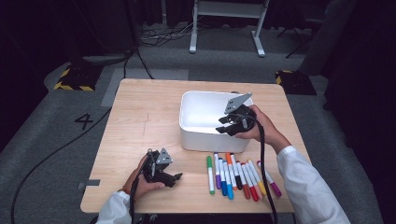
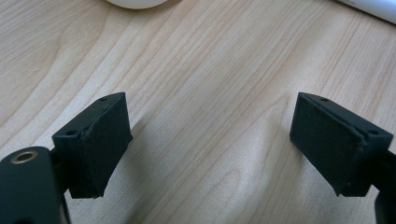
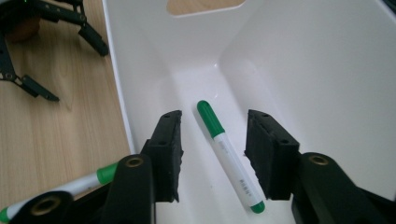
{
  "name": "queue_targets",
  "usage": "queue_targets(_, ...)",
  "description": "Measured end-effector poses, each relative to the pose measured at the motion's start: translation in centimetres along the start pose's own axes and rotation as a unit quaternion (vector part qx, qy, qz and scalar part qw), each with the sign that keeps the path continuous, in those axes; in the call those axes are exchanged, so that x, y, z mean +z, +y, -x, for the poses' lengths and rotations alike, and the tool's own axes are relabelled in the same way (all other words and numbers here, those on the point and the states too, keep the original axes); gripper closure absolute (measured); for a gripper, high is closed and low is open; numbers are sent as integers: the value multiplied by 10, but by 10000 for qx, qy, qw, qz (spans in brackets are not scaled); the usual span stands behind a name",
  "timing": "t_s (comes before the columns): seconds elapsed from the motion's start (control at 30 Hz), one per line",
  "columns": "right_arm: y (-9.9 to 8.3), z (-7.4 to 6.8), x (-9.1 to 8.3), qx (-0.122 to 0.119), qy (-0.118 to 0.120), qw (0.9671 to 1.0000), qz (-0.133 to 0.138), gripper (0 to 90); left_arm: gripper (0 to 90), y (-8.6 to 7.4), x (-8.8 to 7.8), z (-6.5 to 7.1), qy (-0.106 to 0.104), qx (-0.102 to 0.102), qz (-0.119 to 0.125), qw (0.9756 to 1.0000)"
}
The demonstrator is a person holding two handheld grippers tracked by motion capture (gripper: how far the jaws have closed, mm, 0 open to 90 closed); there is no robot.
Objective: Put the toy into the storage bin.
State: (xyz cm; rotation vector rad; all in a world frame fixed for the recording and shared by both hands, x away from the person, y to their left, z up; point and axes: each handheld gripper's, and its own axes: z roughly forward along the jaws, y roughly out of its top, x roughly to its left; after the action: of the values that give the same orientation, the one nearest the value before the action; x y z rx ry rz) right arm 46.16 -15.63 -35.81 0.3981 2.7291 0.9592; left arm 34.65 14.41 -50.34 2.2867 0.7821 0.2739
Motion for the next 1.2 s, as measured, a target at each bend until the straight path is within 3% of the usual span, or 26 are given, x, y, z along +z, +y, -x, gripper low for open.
queue_targets(0.13,-6,2,-15,286,-204,9985,414,483,127,0,0,0,-1,-6,-2,10000)
queue_targets(0.3,-19,2,-40,554,-553,9934,842,402,127,0,0,0,-5,-4,0,10000)
queue_targets(0.63,-57,-11,-94,699,-1209,9834,1155,326,126,0,0,0,-1,-2,-3,10000)
queue_targets(0.77,-78,-21,-106,742,-1369,9808,1172,322,127,0,0,0,6,4,-5,10000)
queue_targets(0.93,-114,-37,-112,878,-1449,9799,1055,320,126,0,0,0,-5,-5,1,10000)
queue_targets(1.13,-170,-59,-103,1237,-1402,9797,720,321,124,0,0,0,8,-4,-6,10000)
queue_targets(1.2,-187,-67,-98,1250,-1446,9799,566,321,123,0,0,0,15,-9,-4,10000)
